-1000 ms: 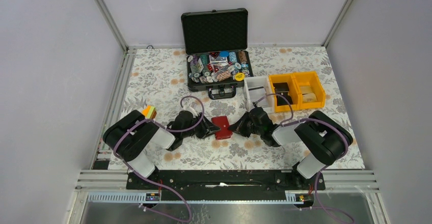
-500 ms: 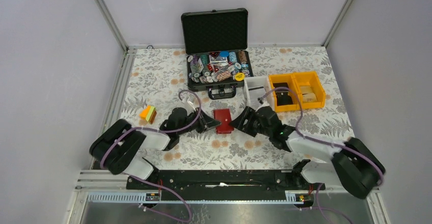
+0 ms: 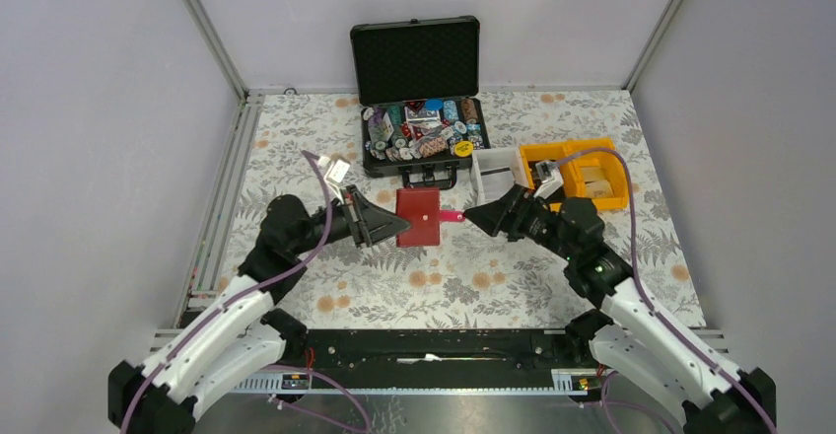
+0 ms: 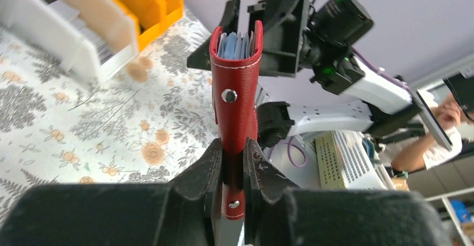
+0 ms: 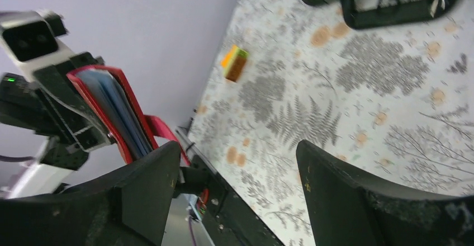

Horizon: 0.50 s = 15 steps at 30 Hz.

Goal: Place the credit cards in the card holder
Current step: Pick up the card holder from the center of the board.

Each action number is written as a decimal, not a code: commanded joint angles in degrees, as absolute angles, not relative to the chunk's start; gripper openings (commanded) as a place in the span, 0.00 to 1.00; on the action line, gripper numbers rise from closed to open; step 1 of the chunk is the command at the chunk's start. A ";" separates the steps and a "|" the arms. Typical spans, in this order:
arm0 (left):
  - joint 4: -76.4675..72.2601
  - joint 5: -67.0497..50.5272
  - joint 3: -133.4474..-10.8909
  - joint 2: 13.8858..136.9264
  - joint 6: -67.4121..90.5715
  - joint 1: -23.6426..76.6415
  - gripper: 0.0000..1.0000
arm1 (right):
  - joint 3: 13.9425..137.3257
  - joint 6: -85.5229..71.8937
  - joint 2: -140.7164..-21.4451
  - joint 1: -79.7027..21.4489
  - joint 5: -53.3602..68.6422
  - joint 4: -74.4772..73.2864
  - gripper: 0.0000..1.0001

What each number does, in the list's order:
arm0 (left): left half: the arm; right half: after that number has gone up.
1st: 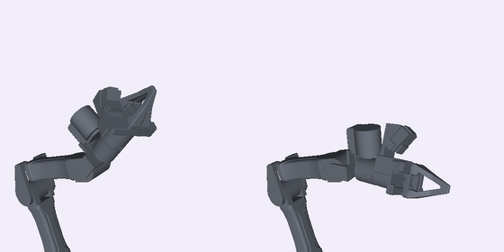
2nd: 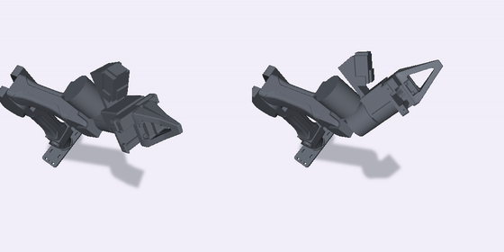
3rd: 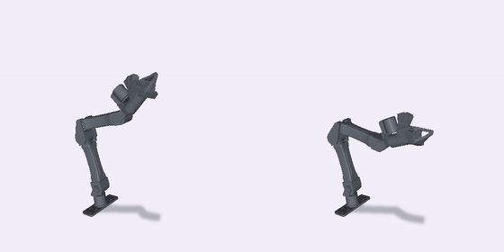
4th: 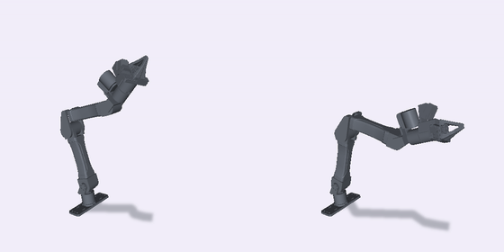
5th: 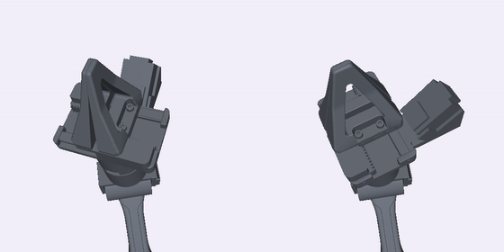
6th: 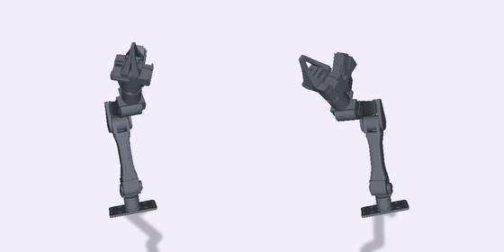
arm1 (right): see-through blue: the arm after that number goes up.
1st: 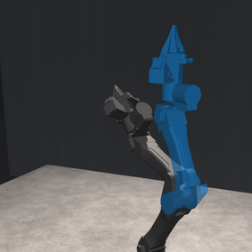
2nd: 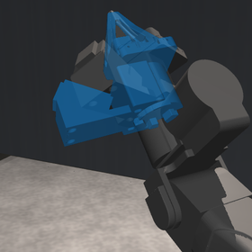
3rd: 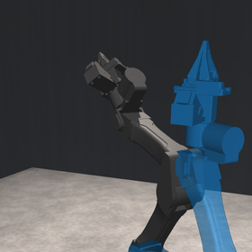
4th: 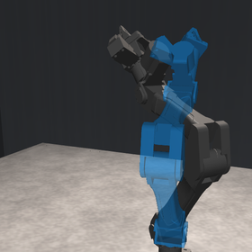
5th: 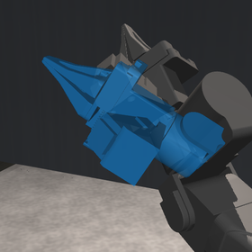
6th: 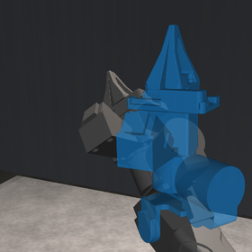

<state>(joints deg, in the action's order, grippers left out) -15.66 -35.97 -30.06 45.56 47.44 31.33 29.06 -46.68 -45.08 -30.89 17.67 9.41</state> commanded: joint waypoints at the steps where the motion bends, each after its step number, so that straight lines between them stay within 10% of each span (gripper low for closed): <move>1: -5.41 -43.56 -35.27 38.30 41.69 30.88 0.00 | 28.36 -49.99 -36.35 -29.91 18.28 11.37 0.82; 15: -0.96 -42.61 -37.16 36.77 41.66 30.76 0.00 | 26.25 -47.43 -34.81 -29.97 36.60 19.15 0.56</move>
